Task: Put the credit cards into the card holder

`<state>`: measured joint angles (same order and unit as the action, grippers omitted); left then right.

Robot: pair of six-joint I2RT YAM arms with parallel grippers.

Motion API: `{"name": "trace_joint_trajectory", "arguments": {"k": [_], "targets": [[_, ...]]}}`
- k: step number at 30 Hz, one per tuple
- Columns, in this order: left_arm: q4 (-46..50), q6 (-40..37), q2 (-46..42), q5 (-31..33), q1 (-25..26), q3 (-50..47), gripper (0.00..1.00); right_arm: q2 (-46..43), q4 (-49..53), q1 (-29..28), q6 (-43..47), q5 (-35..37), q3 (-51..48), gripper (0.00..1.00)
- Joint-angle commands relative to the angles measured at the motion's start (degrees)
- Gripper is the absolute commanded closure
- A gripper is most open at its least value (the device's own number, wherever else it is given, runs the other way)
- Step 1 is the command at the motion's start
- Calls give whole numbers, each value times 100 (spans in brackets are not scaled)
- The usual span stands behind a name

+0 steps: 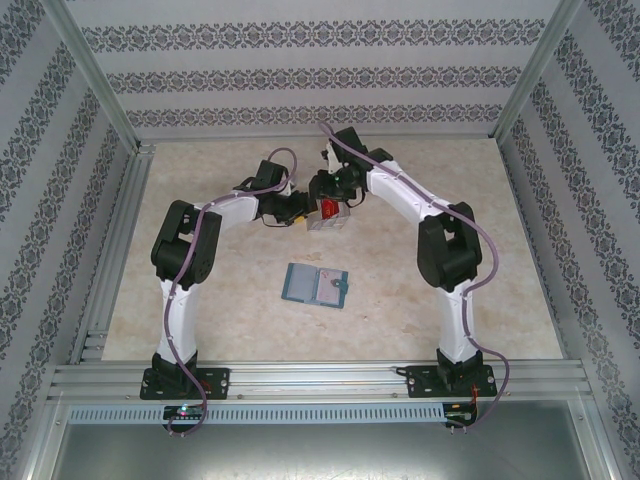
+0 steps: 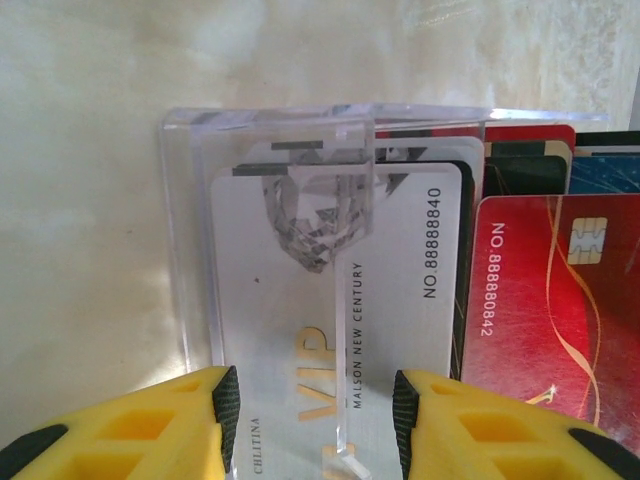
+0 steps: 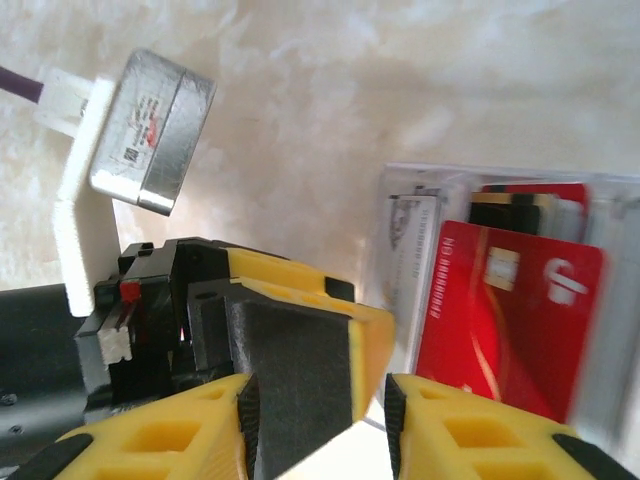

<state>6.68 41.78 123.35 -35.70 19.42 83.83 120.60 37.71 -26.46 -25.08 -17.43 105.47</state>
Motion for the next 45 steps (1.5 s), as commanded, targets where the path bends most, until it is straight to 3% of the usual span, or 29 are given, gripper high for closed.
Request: {"name": "trace_joint_trajectory", "arguments": {"k": [1, 6, 14, 25, 38, 41, 45], "targets": [[81, -153, 82, -60, 72, 166, 53, -467, 350, 46, 181, 647, -151, 60], [44, -135, 120, -103, 86, 186, 53, -325, 813, 62, 407, 1218, -48, 59], [47, -119, 152, -147, 99, 235, 53, 319, 1633, -139, 730, 2195, 787, 48], [53, -117, 211, -224, 111, 289, 53, 825, 1747, -224, 790, 2034, 1282, 29], [-10, -90, 244, -279, 111, 273, 53, 1264, 2133, -220, 958, 2763, 1663, 32], [-19, -92, 252, -275, 111, 250, 53, 1218, 2115, -193, 935, 2797, 1617, 38], [-32, -82, 251, -284, 109, 233, 53, 1098, 1987, -140, 909, 2627, 1453, 53]]}}
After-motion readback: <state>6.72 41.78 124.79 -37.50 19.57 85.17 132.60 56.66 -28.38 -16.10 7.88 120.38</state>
